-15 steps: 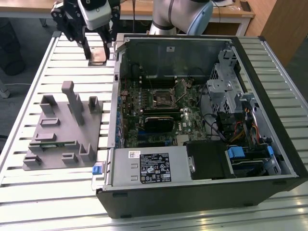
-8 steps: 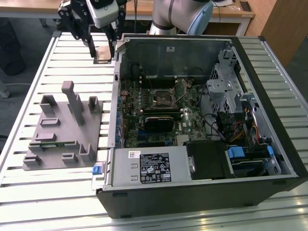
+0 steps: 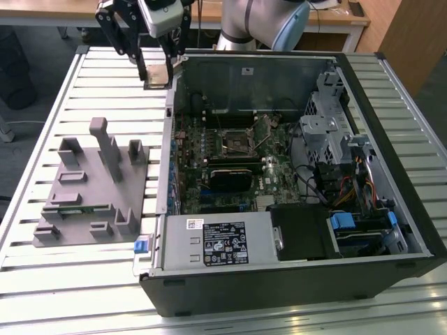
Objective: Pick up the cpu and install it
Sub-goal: 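Pick up the cpu and move it towards the insertion slot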
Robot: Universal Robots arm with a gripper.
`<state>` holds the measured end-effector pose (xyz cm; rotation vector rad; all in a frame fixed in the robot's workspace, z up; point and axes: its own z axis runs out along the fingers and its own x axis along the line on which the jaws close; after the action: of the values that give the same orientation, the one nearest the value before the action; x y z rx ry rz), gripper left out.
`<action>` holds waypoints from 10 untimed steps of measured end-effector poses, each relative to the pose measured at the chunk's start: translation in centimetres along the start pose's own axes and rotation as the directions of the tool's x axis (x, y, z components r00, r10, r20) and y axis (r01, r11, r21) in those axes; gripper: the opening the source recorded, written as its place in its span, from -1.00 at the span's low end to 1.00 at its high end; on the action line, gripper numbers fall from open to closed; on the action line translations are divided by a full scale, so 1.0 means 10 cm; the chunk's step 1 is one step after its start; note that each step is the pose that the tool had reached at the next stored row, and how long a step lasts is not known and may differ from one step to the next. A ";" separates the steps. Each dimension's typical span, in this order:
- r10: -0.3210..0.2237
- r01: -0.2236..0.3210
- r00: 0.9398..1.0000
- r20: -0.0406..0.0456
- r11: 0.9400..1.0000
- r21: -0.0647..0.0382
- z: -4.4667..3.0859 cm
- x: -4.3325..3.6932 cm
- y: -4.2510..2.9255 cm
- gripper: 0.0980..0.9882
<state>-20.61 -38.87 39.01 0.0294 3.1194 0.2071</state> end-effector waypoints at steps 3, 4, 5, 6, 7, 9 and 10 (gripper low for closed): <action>0.003 -0.003 1.000 0.000 1.000 0.000 0.011 -0.018 0.035 -0.03; 0.005 -0.005 1.000 0.000 1.000 0.000 0.013 -0.022 0.044 -0.03; 0.006 -0.006 1.000 0.001 1.000 0.000 0.017 -0.032 0.054 -0.03; 0.006 -0.006 1.000 0.001 1.000 0.000 0.020 -0.047 0.063 -0.03; 0.006 -0.006 1.000 0.001 1.000 0.000 0.023 -0.067 0.070 -0.03; 0.006 -0.006 1.000 0.001 1.000 0.000 0.028 -0.117 0.080 -0.03; 0.006 -0.006 1.000 0.001 1.000 0.000 0.030 -0.142 0.085 -0.03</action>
<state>-19.17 -38.02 38.85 0.0393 3.1190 0.2068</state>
